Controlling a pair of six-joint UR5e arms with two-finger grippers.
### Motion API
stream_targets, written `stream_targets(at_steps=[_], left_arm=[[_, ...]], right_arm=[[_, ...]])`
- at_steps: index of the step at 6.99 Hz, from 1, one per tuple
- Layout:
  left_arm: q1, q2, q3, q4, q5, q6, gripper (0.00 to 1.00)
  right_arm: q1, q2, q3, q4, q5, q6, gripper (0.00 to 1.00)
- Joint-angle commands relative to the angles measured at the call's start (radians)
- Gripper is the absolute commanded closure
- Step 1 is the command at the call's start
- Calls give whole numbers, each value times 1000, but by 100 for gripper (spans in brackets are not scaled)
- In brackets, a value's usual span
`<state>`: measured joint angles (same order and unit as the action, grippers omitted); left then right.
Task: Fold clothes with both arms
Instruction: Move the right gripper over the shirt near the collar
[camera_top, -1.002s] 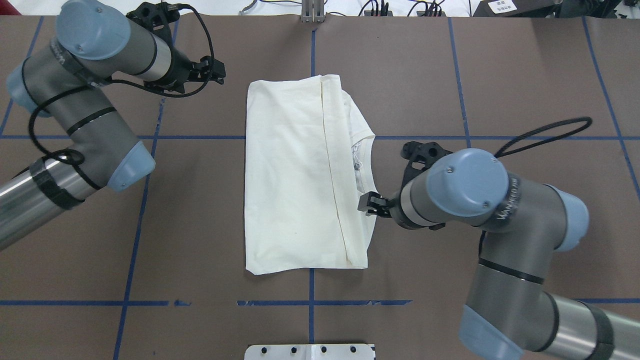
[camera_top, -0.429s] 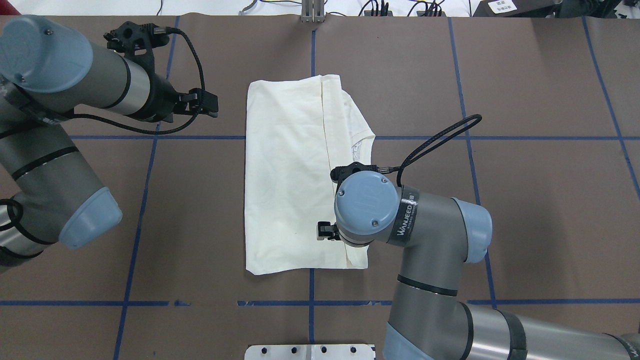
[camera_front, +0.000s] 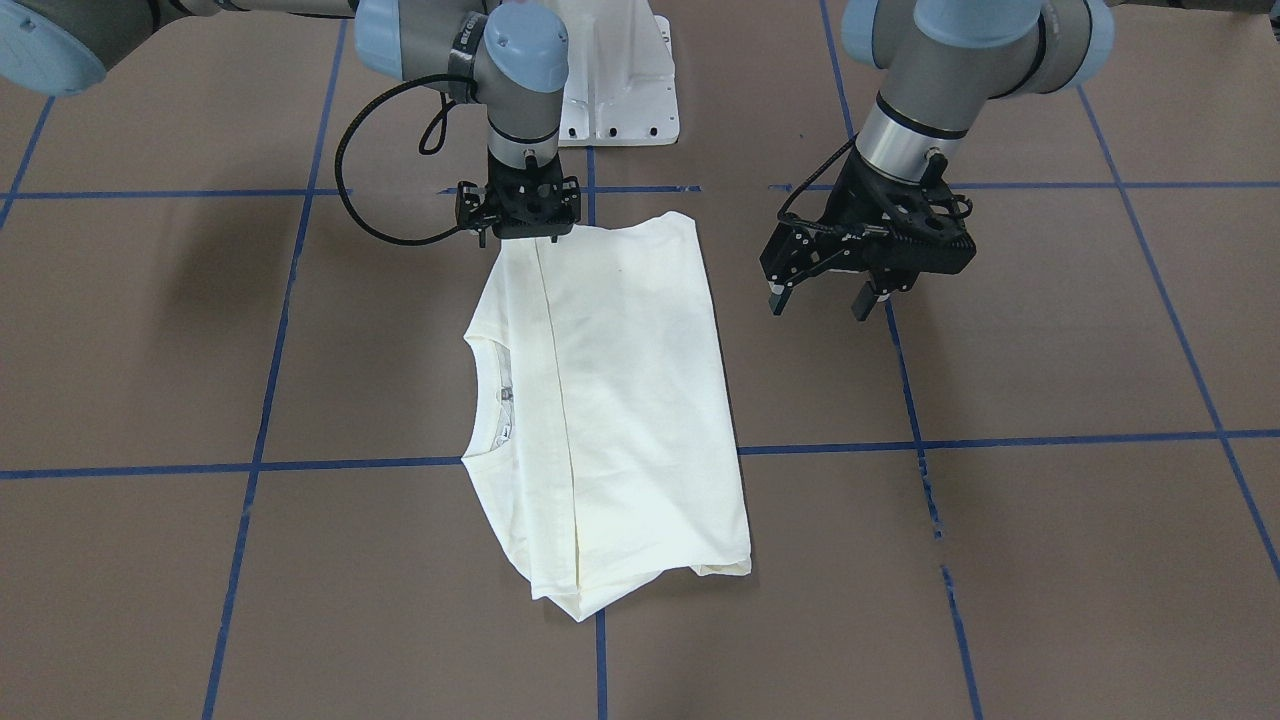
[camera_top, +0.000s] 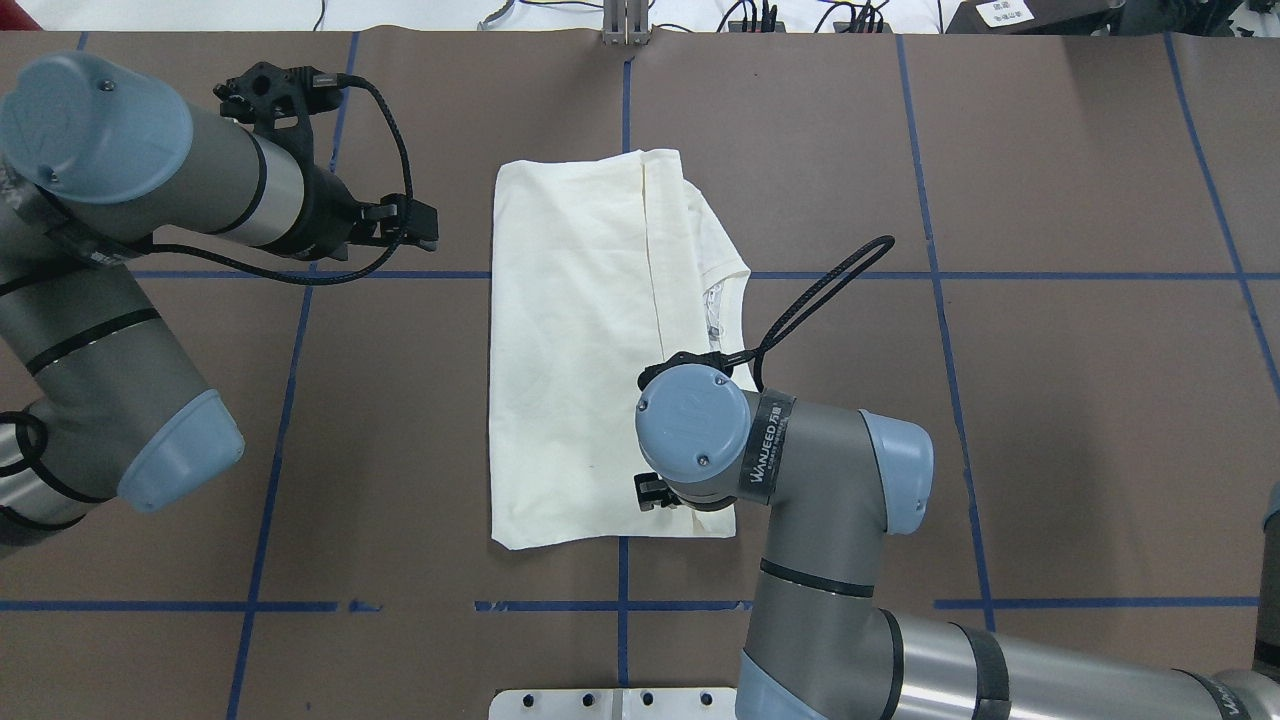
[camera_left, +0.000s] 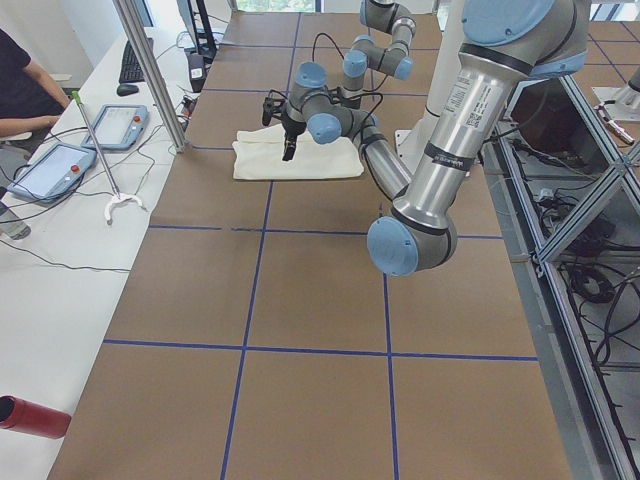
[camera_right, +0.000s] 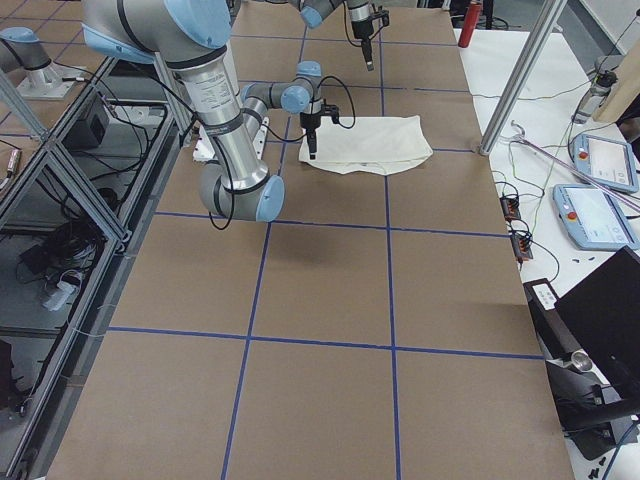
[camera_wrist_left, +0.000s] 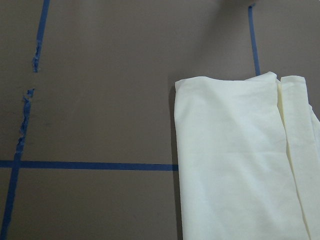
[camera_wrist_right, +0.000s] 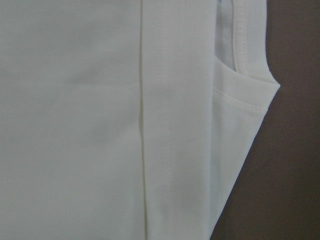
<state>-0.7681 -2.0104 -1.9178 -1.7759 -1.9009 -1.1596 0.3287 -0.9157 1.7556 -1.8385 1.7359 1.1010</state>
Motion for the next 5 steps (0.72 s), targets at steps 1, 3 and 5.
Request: stream_targets(at_steps=[1,3,5], left_arm=[[6,1,6,0,0,-5,0],[12,1,10,-2,2,-3,0],[13,1,17,-7,0,-5,0]], right_arm=[[1,21,-14,-77,1,-64,0],[1,69,-80,-68,-3,-64,0],[1,63,-82,-71,-4,-64,0]])
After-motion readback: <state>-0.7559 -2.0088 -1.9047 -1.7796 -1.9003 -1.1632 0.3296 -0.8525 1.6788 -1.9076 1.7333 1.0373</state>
